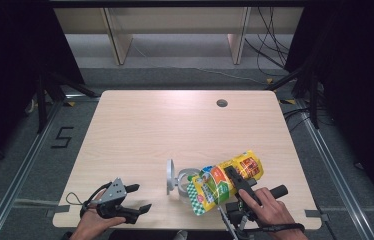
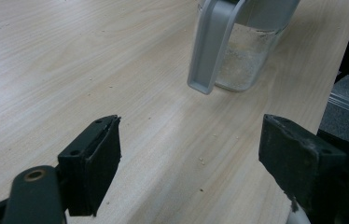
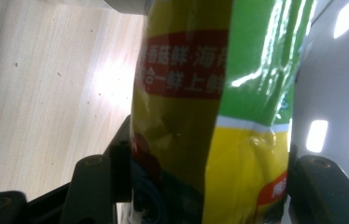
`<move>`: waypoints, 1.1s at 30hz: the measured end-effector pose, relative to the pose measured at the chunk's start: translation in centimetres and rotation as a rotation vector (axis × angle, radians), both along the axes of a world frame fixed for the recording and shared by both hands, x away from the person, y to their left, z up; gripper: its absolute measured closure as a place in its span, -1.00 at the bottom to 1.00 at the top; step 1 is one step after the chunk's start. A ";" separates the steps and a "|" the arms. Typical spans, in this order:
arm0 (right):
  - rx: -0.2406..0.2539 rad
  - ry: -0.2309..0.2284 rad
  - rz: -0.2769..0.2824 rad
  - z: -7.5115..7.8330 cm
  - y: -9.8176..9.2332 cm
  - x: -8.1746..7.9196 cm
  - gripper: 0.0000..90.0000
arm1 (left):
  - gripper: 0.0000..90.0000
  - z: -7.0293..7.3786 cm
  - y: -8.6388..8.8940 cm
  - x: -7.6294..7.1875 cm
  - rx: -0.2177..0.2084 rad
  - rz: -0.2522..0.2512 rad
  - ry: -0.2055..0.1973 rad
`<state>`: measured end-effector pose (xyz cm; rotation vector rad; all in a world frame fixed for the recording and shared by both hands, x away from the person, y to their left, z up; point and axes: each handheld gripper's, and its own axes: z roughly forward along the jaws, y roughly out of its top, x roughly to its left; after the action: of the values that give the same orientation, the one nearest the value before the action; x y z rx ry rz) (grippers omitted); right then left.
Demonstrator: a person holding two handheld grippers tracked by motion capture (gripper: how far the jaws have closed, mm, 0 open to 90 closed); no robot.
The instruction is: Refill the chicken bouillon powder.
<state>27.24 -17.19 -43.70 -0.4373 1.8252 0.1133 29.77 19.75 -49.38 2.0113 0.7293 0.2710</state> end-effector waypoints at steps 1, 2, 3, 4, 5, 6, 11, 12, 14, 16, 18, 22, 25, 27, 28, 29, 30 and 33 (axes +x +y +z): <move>0.000 0.000 0.000 0.0 0.0 0.0 0.02 | -0.55 0.0 0.0 0.0 0.000 0.000 0.000; 0.001 0.009 -0.034 -0.1 -0.1 -0.2 0.02 | -0.55 0.0 0.0 0.0 0.001 0.000 -0.001; 0.010 0.008 -0.032 -0.2 -0.1 -0.2 0.02 | -0.55 0.0 0.0 0.0 0.001 0.000 -0.001; -0.018 -0.018 0.008 0.1 0.1 0.1 0.02 | -0.55 0.0 0.0 0.0 -0.008 0.004 0.002; -0.029 -0.007 0.000 0.2 0.2 0.1 0.02 | -0.55 0.0 0.0 0.0 -0.008 0.003 0.002; -0.014 -0.011 0.002 0.0 0.1 0.1 0.02 | -0.55 0.0 0.0 0.0 -0.005 0.001 0.002; 0.006 -0.001 -0.019 -0.2 0.2 0.2 0.02 | -0.55 0.0 -0.1 -0.1 -0.017 0.005 0.005; -0.022 -0.012 0.008 0.0 0.3 0.3 0.02 | -0.55 0.0 0.1 0.1 0.005 -0.009 -0.018; -0.041 -0.019 0.010 0.2 0.3 0.3 0.02 | -0.55 0.0 0.0 0.1 0.002 -0.003 -0.028; -0.072 -0.028 0.016 0.4 0.5 0.3 0.02 | -0.54 0.1 0.1 0.1 0.005 -0.007 -0.022; -0.072 -0.035 0.007 0.5 0.5 0.3 0.02 | -0.54 0.1 0.1 0.1 0.007 -0.008 -0.020; -0.065 -0.035 -0.014 0.5 0.2 0.1 0.02 | -0.54 0.1 0.1 0.1 0.011 -0.002 -0.022; -0.070 -0.044 -0.016 0.5 0.2 0.1 0.02 | -0.54 0.1 0.1 0.1 0.007 -0.003 -0.023; -0.057 -0.051 -0.021 0.4 0.1 0.0 0.02 | -0.54 0.1 0.1 0.0 0.016 0.000 -0.021; -0.081 -0.060 -0.010 0.6 0.2 0.0 0.02 | -0.54 0.1 0.1 0.1 0.012 -0.002 -0.022; -0.078 -0.055 -0.014 0.5 0.2 0.1 0.02 | -0.54 0.0 0.0 0.1 0.001 -0.002 -0.027; -0.089 -0.065 -0.014 0.5 0.3 0.1 0.02 | -0.54 0.0 0.0 0.1 0.001 -0.001 -0.027; -0.091 -0.060 -0.009 0.5 0.3 0.2 0.04 | -0.54 0.1 0.1 0.1 0.008 -0.008 -0.019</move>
<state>27.39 -16.92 -43.18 -0.4909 1.7784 0.0107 29.89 19.87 -49.29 2.0159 0.7087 0.2879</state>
